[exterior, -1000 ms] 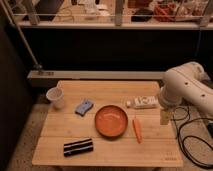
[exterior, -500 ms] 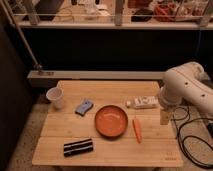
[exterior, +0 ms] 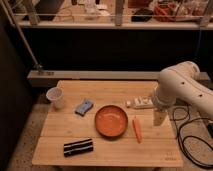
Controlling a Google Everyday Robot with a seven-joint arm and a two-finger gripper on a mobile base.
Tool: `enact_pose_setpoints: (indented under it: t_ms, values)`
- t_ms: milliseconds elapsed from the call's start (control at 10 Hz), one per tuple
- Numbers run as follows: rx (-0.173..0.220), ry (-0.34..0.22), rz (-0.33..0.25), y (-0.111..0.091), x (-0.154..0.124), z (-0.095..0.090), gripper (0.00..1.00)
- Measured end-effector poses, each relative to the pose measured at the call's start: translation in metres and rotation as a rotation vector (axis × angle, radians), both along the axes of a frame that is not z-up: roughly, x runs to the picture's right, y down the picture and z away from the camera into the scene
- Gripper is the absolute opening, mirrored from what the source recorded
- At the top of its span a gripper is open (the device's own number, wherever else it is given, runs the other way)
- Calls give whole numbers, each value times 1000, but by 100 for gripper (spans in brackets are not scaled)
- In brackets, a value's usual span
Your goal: Place the eraser in the ceramic cup
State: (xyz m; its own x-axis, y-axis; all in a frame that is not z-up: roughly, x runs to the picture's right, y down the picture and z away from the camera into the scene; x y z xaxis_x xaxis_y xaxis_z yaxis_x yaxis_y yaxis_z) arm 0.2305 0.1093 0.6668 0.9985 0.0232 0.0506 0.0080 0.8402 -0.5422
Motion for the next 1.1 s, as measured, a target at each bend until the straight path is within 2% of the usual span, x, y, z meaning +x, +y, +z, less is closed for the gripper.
enact_pose_setpoints:
  t_ms: [400,900,1100]
  values:
    - [-5,-90,6,7,-19,-13,80]
    - [-27,-203,8,18,-69,-25,80]
    - [-35,-219,12,21,-72,-27,80]
